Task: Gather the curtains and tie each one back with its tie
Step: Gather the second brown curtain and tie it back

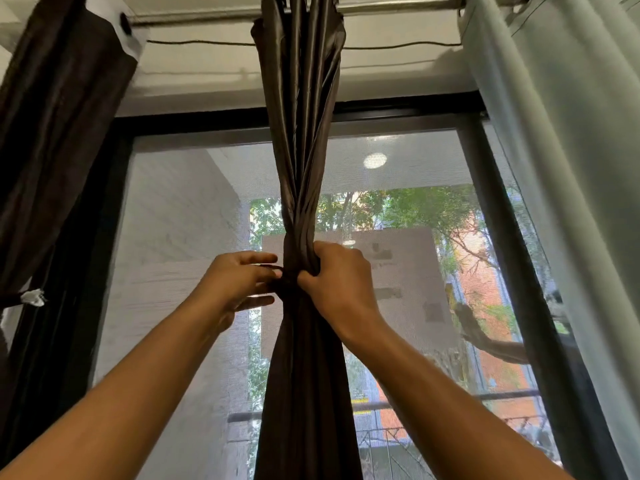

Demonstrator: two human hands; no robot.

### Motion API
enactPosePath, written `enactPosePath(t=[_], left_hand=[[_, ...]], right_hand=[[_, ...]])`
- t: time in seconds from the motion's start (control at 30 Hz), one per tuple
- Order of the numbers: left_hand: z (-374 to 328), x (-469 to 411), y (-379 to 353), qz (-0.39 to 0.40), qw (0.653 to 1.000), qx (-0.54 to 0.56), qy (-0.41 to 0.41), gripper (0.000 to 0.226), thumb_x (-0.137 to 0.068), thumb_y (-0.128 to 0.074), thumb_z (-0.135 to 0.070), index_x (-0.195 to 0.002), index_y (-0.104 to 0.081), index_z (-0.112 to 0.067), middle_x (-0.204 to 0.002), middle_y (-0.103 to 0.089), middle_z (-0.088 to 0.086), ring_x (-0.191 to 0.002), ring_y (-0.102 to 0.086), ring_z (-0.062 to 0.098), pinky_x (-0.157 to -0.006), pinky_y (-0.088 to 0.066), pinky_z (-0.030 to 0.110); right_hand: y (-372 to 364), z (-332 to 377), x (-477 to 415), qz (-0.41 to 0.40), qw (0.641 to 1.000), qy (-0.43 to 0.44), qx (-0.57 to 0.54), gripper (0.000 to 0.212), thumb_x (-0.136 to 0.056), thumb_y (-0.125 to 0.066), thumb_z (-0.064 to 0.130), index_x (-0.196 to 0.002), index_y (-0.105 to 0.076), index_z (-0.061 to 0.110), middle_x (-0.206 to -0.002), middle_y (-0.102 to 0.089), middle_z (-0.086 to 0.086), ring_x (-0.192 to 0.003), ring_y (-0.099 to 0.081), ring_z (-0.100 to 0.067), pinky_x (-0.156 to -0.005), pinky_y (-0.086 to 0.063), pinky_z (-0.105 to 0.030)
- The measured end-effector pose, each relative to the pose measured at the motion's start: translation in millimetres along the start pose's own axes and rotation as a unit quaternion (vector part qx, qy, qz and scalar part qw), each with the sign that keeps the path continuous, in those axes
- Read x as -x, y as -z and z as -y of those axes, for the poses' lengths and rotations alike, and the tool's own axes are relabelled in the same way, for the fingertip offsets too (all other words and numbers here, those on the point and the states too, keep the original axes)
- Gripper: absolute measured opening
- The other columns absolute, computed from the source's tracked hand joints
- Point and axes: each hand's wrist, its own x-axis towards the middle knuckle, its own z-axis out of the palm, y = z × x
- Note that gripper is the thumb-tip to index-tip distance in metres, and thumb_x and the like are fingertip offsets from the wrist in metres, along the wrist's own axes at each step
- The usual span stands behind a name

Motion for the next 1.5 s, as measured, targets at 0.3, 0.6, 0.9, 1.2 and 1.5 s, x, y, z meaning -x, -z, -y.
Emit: enactPosePath(t=[0.3, 0.6, 0.9, 1.2, 1.5], left_hand=[[9.6, 1.4, 12.4, -0.066, 0.983, 0.163, -0.045, 0.037, -0.083, -0.055, 0.014, -0.086, -0.072, -0.018, -0.071, -0.074, -0.001, -0.074, -0.071, 0.017, -0.053, -0.056, 0.024], [21.2, 13.1, 55.7, -0.024, 0.933, 0.359, -0.016, 0.029, -0.070, -0.053, -0.012, -0.095, -0.066, -0.016, -0.075, -0.060, -0.001, -0.070, -0.056, 0.010, -0.068, -0.058, 0.031], [15.7, -3.9, 37.8, 0.095, 0.989, -0.110, 0.022, 0.014, -0.086, -0.068, -0.034, -0.097, -0.075, -0.027, -0.076, -0.074, -0.002, -0.064, -0.072, 0.018, -0.061, -0.059, 0.033], [15.6, 8.1, 3.8, 0.275, 0.935, -0.203, 0.093, 0.042, -0.072, -0.073, -0.053, -0.092, -0.073, -0.016, -0.084, -0.075, 0.005, -0.076, -0.073, 0.020, -0.072, -0.059, 0.033], [13.0, -3.7, 17.0, 0.116, 0.959, -0.255, -0.039, 0.006, -0.078, -0.078, -0.025, -0.081, -0.079, -0.020, -0.090, -0.074, 0.011, -0.085, -0.065, 0.018, -0.071, -0.049, 0.027]], right_hand=[[-6.7, -2.5, -1.8, 0.011, 1.000, -0.013, -0.007, 0.013, -0.080, -0.063, 0.018, -0.091, -0.067, 0.012, -0.085, -0.066, -0.005, -0.074, -0.061, -0.021, -0.069, -0.053, -0.036], [-6.7, -11.2, -1.6, 0.010, 1.000, -0.012, -0.007, 0.008, -0.080, -0.064, 0.017, -0.084, -0.065, 0.010, -0.078, -0.064, -0.004, -0.069, -0.059, -0.020, -0.063, -0.050, -0.032], [-7.3, -14.9, -2.2, 0.010, 1.000, -0.004, -0.007, 0.010, -0.081, -0.064, 0.018, -0.086, -0.065, 0.009, -0.075, -0.063, -0.002, -0.066, -0.057, -0.018, -0.054, -0.042, -0.026], [5.7, -22.6, -6.5, 0.041, 0.998, -0.034, -0.026, 0.020, -0.079, -0.068, 0.020, -0.097, -0.070, 0.012, -0.090, -0.071, -0.006, -0.076, -0.062, -0.019, -0.066, -0.048, -0.026], [8.4, -16.4, -7.1, 0.059, 0.997, -0.038, -0.042, 0.021, -0.080, -0.068, 0.021, -0.097, -0.070, 0.009, -0.090, -0.071, -0.007, -0.077, -0.065, -0.020, -0.073, -0.056, -0.034]])
